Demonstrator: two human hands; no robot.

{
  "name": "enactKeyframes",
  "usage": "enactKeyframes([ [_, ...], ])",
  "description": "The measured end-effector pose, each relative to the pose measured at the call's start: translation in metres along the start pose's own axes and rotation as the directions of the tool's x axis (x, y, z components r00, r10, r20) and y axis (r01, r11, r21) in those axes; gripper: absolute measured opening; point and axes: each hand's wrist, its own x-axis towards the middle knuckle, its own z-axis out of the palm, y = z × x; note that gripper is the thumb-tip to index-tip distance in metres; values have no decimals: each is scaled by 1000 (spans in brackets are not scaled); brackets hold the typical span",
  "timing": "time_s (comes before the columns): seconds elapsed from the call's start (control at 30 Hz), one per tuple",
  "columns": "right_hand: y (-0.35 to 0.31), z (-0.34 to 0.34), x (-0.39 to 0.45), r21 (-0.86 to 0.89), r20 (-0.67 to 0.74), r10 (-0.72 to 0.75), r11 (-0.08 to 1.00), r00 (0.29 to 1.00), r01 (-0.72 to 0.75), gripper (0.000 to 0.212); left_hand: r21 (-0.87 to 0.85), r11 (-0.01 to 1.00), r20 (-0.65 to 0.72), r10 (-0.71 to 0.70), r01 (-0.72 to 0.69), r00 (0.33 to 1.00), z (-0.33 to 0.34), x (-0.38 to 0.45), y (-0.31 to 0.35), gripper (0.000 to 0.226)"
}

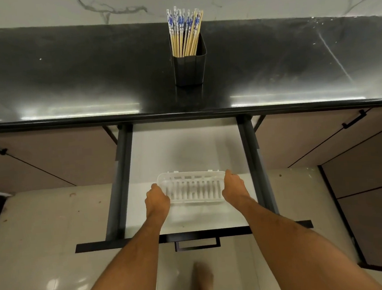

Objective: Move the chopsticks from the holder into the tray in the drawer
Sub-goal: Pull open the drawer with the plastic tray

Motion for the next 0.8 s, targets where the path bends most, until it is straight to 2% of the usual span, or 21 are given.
enactKeyframes([
  [0.27, -1, 1, 0, 13, 15, -17, 1000, 1000, 17, 53, -19, 1000, -6, -11, 11, 1000, 4, -6, -3, 29],
  [0.53, -1, -4, -1, -28, 10, -45, 999, 999, 45, 51, -64, 998, -48, -16, 13, 999, -4, -4, 4, 30],
  [0.6, -4, -11, 1, -64, -22, -73, 995, 997, 72, 49, -18, 998, -101, 50, -52, 994, -12, -4, 12, 35],
  [0.67, -8, -22, 4, -114, -71, -135, 985, 988, 126, 51, 128, 976, -173, 199, -179, 965, -23, -3, 23, 36],
  [0.8, -22, -56, 14, -285, -211, -300, 929, 930, 235, 58, 365, 852, -243, 476, -375, 845, -51, 3, 58, 41],
])
